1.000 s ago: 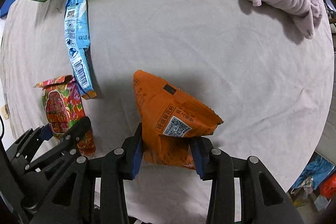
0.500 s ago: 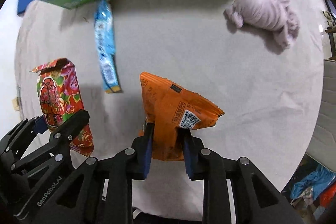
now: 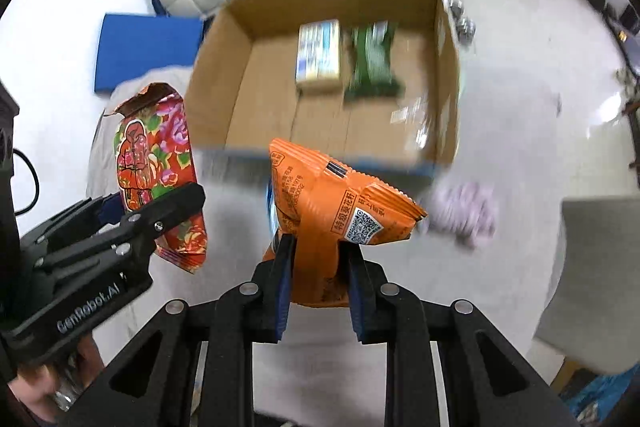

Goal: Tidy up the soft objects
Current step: 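Lower both bags into the box and open both grippers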

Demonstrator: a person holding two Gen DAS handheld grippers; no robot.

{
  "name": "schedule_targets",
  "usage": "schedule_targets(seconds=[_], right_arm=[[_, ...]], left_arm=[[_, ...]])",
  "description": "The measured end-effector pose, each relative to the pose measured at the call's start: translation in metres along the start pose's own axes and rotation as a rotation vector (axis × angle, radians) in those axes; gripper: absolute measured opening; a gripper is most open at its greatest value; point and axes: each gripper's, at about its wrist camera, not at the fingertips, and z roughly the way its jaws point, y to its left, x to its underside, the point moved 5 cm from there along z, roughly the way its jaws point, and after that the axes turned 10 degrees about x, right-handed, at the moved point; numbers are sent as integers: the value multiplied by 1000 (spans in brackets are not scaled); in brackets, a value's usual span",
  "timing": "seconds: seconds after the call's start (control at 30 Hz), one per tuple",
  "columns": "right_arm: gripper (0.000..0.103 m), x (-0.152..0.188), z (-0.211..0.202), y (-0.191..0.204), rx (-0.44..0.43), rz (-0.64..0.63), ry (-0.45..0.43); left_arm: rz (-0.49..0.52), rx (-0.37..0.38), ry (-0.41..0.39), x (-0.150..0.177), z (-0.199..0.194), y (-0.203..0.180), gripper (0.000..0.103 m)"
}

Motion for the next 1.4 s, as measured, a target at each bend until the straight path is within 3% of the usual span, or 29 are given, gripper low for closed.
schedule_targets(seconds=[0.07, 0.27, 0.47, 0.8, 1.07, 1.13, 1.2, 1.23, 1.4], right_arm=[[25, -21, 5, -2, 20, -3, -14], [25, -77, 45, -9, 82, 8, -13], [25, -112, 119, -14, 108, 19, 66], [25, -123, 207, -18, 155, 18, 199], [26, -114, 230, -15, 159, -19, 255], [30, -113, 233, -16, 164, -18, 273], [49, -114, 235, -16, 147, -9, 277], [53, -114, 235, -16, 154, -7, 276], [56, -113, 226, -13, 163, -9, 268]], left_arm=[[13, -15, 5, -31, 4, 6, 43], [-12, -25, 79, -82, 43, 39, 43], [-46, -14, 175, -115, 86, 64, 43], [-22, -109, 282, -143, 154, 98, 43], [-23, -146, 298, -149, 174, 114, 44], [-25, -173, 310, -149, 176, 115, 45], [-60, -169, 308, -150, 174, 118, 45], [-73, -160, 304, -150, 173, 119, 46], [-76, -163, 281, -148, 159, 118, 46]])
